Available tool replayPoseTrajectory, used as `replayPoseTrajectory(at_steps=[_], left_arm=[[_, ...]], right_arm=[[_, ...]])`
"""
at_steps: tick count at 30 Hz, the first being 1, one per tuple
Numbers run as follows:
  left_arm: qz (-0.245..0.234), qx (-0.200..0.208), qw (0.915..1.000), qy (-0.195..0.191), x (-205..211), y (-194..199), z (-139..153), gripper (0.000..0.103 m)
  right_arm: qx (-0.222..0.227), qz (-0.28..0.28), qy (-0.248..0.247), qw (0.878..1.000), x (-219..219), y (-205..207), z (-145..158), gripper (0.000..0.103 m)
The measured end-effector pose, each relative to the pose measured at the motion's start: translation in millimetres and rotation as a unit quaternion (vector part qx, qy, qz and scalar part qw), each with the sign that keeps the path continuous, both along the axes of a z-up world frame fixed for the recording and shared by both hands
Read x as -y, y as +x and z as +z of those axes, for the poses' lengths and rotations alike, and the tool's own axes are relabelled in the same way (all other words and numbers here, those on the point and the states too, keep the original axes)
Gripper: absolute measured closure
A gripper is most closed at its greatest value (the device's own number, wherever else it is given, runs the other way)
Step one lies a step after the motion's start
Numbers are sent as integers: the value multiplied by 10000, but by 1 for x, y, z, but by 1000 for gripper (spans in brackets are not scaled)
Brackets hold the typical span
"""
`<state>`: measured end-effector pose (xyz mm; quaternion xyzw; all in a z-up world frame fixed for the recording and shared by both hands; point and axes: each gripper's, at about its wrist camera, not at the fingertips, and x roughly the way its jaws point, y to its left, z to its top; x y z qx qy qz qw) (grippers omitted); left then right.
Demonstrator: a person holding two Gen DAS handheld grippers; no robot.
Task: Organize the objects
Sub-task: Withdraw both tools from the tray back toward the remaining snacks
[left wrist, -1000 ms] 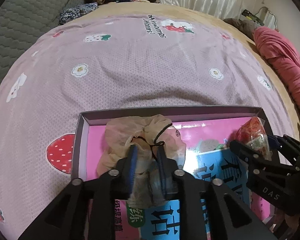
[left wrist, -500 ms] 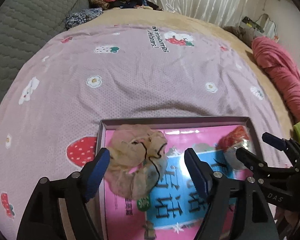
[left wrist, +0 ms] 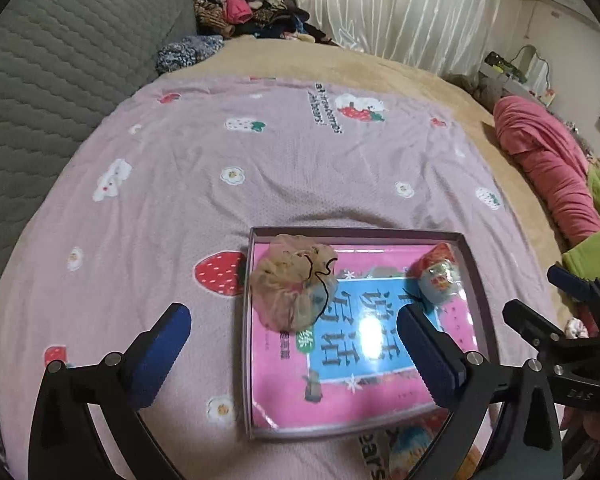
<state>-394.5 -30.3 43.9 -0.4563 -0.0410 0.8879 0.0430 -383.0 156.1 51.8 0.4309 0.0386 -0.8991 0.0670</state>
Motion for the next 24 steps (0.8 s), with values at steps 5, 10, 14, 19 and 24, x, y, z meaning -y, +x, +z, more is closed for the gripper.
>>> replayPoseTrajectory(at_steps=[5,10,14,19,24], left_arm=[[-28,-173,9998,-51,5,27,26,0],[-83,-371,9992,-120,10,56,52,0],[-58,-541,9984,-158,17,81,68,0],[-45,-602,9981,-88,27,108,80,0],[-63,-733,9973,-21,33,137,86,0]], right_arm=[[-224,82,29,9997,6,29,32,2],[-412,136,37,9991,14,60,57,2],[-535,224,27,9983,19,82,71,2],[-624,328,52,9975,27,113,85,2],[-762,362,83,9964,33,144,93,2]])
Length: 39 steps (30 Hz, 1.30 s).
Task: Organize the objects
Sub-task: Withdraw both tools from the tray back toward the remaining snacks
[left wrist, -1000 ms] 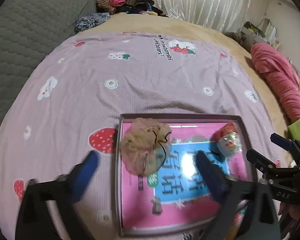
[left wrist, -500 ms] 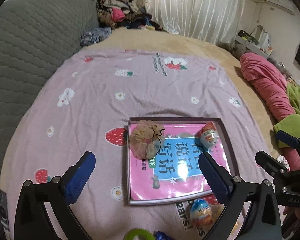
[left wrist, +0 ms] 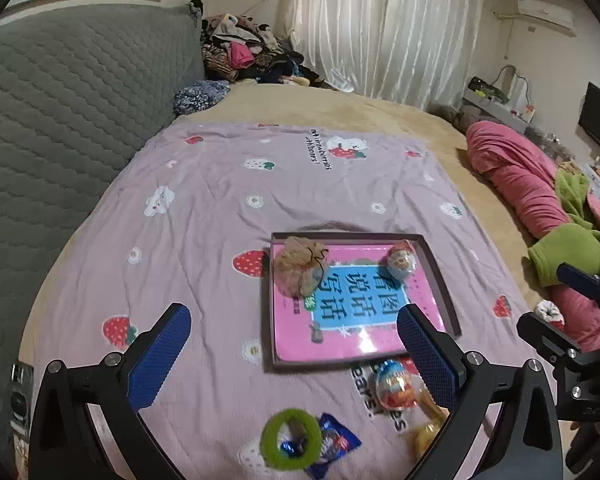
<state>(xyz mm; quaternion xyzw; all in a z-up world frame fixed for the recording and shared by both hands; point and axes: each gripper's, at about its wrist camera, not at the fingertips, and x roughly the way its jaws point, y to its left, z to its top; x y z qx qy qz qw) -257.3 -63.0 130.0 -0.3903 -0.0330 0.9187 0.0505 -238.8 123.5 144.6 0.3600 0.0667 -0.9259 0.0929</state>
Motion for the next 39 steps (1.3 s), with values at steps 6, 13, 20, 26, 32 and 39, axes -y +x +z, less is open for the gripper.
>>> replayPoseTrajectory(at_steps=[6,13,20,26,32,39], left_arm=[[-33,-42,10000,-55,0,31,-2,0],[-144,-89,9998,-60,-3,71,-22,0],[-162,-61,9998,-31,0,103,-41,0],[-146,-87,9998,-64,4,127,-52,0],[-124,-132,9998,-123,7,143,-65,0],[-70,-215,9996,-186,9,157,-86,0]], right_arm=[[28,21,-96,9999,3,33,-3,2],[14,-11,-304,9995,0,74,-15,1],[51,-100,-158,9998,3,106,-36,1],[53,-159,-247,9996,2,130,-50,1],[16,-248,-5,9997,4,146,-66,1],[-32,-276,115,9995,6,154,-79,1]])
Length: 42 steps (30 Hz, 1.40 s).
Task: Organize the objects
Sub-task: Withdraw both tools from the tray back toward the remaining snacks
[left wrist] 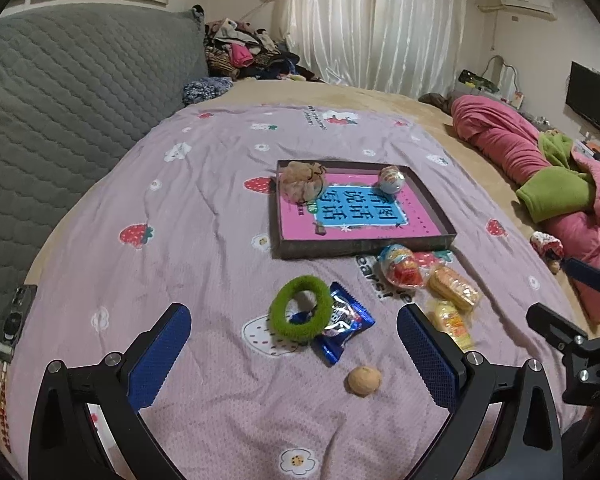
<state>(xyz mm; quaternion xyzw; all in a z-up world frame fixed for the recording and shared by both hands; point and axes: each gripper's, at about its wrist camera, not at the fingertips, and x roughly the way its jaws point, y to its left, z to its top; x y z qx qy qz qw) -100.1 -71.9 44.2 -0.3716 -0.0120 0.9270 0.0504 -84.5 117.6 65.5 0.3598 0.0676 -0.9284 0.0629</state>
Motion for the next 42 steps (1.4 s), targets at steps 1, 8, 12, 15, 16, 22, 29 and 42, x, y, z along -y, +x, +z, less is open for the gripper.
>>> replayPoseTrajectory(at_steps=[1,8,12,15,16,22,29,42], left_arm=[[4,-1,10000,16,1,1,-4,0],[51,99,9999,92,2,8,-21,0],[78,69,9999,24,-1,12,-28,0],[65,49,10000,-15,-4,15,-32,0],[51,47,10000,-18,-5,16,-33,0],[18,-63,9999,-158,-12,24,-39,0],[-53,-102,9999,-124,-14,28,-47,0],[-175,-218,9996,-54,-18,20,-69,0]], right_arm=[[1,-8,31,10000,0,1,-2,1],[45,-115,-95,9999,-5,6,-16,1],[148,-188,-260,9994,-10,9,-27,1],[160,-265,-350,9989,-15,11,-34,1],[158,-298,-360,9988,-16,12,-35,1],[-46,-496,-222,9985,-23,22,-37,1],[-142,-565,-276,9979,-26,29,-40,1],[-82,-639,-143,9978,-11,26,-70,1]])
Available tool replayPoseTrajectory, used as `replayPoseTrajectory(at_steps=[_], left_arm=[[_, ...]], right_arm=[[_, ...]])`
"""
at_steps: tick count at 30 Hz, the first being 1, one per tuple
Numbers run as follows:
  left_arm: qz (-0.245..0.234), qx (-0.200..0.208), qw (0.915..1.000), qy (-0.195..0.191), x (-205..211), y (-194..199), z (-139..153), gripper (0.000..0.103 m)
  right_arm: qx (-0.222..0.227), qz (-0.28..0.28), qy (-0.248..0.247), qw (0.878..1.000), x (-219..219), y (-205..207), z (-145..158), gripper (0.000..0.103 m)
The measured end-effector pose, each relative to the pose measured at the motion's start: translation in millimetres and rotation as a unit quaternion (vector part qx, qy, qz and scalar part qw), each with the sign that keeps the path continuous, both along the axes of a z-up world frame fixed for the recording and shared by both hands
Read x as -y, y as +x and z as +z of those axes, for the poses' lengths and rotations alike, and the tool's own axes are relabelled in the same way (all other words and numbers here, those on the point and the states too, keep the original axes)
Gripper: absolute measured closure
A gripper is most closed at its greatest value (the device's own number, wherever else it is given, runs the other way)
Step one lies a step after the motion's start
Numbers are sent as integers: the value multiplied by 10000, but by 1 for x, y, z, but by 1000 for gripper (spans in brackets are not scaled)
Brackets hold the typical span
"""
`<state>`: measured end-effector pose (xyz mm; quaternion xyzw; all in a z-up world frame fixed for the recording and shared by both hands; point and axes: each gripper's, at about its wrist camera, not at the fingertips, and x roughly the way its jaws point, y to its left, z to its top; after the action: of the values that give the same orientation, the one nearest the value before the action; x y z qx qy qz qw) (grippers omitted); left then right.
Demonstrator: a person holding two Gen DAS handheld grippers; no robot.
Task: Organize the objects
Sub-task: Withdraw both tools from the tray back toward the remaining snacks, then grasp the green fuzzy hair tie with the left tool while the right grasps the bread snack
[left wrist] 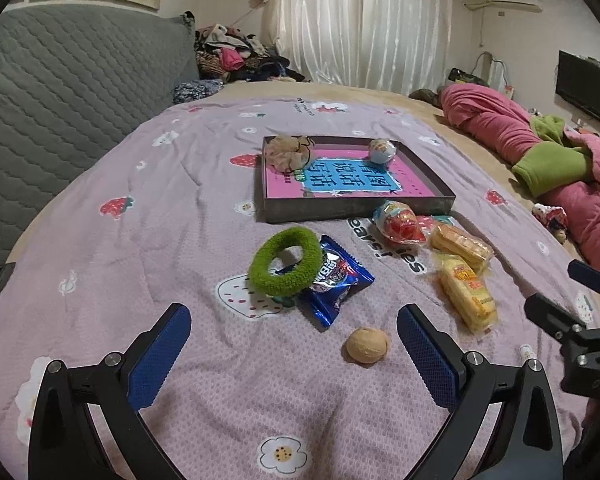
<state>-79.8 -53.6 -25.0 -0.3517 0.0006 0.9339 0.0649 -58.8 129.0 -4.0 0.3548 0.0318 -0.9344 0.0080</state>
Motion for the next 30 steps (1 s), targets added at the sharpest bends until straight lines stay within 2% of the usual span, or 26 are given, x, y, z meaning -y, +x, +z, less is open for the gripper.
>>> replayPoseTrajectory(at_steps=[10,30], left_arm=[[-105,17,9999,-39,0,-15,-17,0],[-69,329,9994,128,-5,-78,-41,0]], right_arm=[[167,-37,-6,9999,10,-14,-22,1],[466,-198,131,9986,13,-43,-50,1]])
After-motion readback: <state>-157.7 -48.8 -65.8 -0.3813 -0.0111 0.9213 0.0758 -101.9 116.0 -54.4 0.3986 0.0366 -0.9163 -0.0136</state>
